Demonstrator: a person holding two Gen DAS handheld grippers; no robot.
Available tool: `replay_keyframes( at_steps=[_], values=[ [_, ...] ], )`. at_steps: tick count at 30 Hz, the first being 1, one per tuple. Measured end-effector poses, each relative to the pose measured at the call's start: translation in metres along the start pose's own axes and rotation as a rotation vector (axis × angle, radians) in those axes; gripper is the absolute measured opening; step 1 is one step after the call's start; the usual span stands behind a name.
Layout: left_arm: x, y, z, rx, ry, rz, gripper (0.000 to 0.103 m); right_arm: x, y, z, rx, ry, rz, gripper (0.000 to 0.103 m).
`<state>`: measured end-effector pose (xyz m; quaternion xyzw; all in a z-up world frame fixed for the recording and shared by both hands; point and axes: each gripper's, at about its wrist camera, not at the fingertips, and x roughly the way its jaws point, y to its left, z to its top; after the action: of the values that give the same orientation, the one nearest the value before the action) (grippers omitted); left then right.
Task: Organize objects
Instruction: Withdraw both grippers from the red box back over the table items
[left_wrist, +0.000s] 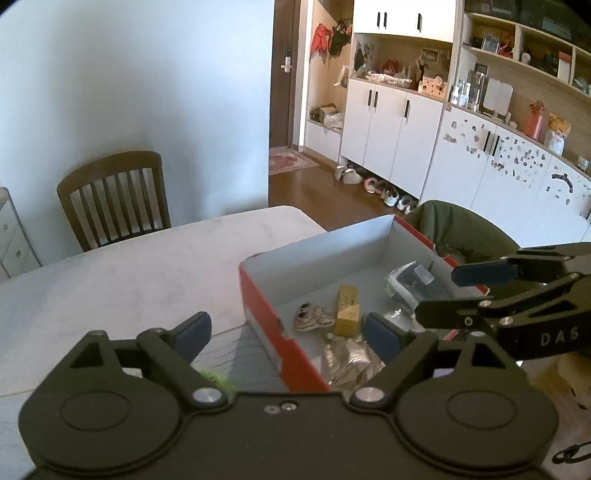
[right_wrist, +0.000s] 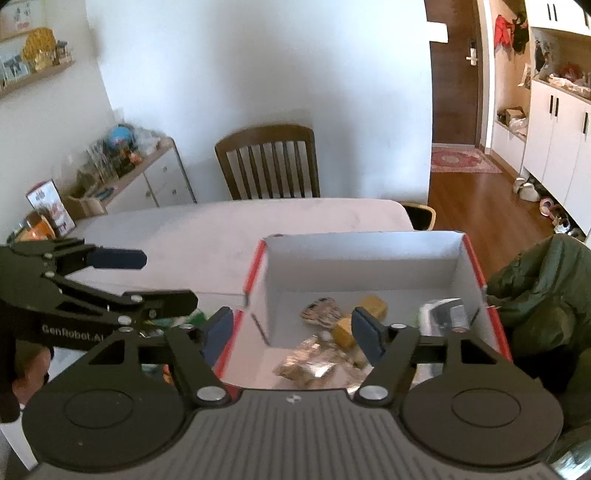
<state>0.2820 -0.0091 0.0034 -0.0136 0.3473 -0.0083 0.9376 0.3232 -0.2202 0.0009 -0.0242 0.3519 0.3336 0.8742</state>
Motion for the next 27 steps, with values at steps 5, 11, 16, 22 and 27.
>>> replay_keyframes(
  at_steps=[5,11,16,22,27],
  values=[
    [-0.019,0.022,-0.012,-0.009,-0.021,0.007,0.102,-0.002,0.031,-0.004,0.001,-0.033,0.01,0.08],
    [-0.038,0.054,-0.027,-0.031,-0.033,0.024,0.102,-0.002,0.067,-0.011,-0.015,-0.062,0.009,0.083],
    [-0.049,0.081,-0.043,-0.06,-0.039,0.043,0.102,0.003,0.094,-0.014,-0.013,-0.066,0.016,0.083],
    [-0.058,0.119,-0.064,-0.076,-0.057,0.1,0.103,0.014,0.122,-0.02,-0.023,-0.057,0.014,0.083],
    [-0.052,0.148,-0.081,-0.096,0.004,0.12,0.103,0.031,0.142,-0.025,-0.056,-0.011,0.012,0.083]
  ],
)
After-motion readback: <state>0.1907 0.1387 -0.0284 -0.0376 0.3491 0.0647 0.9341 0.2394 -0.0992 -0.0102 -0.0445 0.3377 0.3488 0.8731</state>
